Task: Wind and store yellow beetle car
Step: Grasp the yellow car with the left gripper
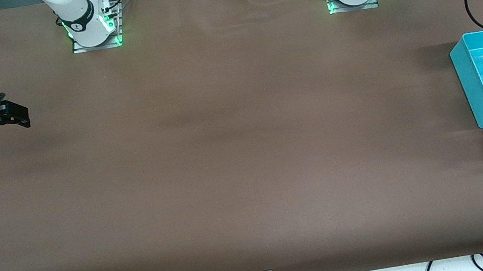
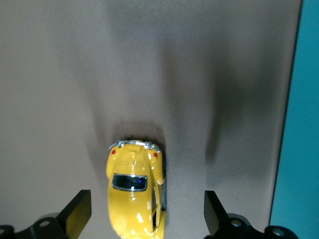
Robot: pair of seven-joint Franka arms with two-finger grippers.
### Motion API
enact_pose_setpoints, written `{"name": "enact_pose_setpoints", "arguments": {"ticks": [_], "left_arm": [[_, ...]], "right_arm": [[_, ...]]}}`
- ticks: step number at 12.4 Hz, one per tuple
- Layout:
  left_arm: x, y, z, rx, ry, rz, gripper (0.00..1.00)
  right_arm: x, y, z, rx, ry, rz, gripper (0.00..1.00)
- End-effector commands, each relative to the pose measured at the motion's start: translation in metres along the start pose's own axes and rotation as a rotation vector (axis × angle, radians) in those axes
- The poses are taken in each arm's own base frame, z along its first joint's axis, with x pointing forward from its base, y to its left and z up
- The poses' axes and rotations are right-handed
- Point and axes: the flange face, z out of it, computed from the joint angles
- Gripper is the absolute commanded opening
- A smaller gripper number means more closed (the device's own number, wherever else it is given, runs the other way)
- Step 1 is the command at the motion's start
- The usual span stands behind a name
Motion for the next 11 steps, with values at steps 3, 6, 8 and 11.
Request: {"name": "enact_pose_setpoints", "arguments": {"ticks": [3,6,8,11], "left_arm": [[-0.006,-0.011,0.006,0.051,-0.06,0.007,0.93],[-0.003,-0.01,0.011,0.047,-0.056,0.01,0.77],[-0.003,-0.009,0.012,0.045,-0.057,0.01,0.46],[-0.007,-0.01,0.008,0.049,-0.064,0.007,0.24]], "right_arm": [[-0.007,-0.002,-0.002,-0.015,-0.005,0.002,1.0],[-0.007,-0.001,-0.002,-0.014,-0.005,0.004,1.0],[-0.007,-0.001,-0.002,-0.014,-0.005,0.004,1.0],[-0.007,-0.002,-0.002,-0.013,-0.005,0.004,1.0]]}}
